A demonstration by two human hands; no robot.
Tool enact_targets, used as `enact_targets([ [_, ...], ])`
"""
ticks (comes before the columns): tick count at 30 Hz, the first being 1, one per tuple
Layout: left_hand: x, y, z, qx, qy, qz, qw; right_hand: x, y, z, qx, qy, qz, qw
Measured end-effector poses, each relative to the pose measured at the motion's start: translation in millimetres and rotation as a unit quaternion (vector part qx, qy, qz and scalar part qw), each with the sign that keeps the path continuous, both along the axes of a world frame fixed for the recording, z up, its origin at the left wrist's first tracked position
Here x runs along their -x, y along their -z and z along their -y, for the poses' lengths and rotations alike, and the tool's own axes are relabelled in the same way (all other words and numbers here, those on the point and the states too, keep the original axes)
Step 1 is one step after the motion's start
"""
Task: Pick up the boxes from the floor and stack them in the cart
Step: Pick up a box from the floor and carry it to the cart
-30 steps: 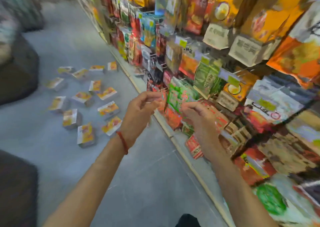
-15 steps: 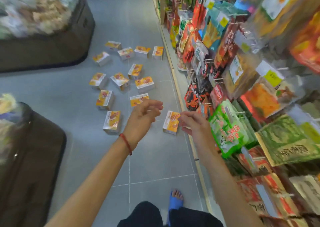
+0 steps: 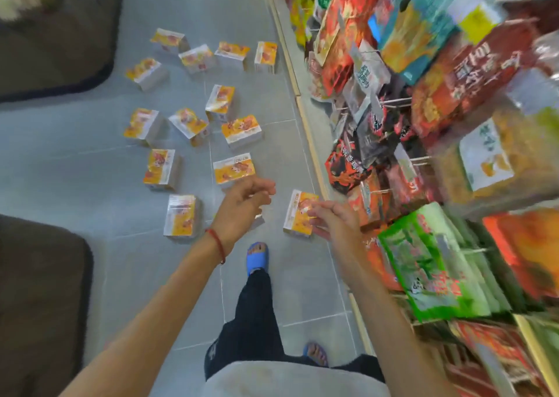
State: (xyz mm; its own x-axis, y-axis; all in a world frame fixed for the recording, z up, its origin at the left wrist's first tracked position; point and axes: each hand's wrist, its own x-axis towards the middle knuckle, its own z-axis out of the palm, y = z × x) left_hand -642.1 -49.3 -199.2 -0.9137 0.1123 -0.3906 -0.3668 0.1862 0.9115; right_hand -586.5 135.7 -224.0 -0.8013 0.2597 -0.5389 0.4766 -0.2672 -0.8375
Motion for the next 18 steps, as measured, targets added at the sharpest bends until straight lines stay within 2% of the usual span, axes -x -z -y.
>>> enact_targets([
  [5, 108.9, 51.6, 8.6, 0.038, 0.058, 0.076, 0.995, 75.3, 42.8, 12.9, 0.019, 0.078, 0.090, 0.993],
  [10, 190.9, 118.8, -4.3, 0.079, 0.142, 0.117, 0.980, 132.3, 101.4, 15.7, 0.064, 0.178, 0.165, 0.968],
  [18, 226.2, 305.8, -40.8, 0.171, 0.234, 0.190, 0.938, 156.4, 283.8, 5.6, 0.067, 0.210, 0.287, 0.932],
])
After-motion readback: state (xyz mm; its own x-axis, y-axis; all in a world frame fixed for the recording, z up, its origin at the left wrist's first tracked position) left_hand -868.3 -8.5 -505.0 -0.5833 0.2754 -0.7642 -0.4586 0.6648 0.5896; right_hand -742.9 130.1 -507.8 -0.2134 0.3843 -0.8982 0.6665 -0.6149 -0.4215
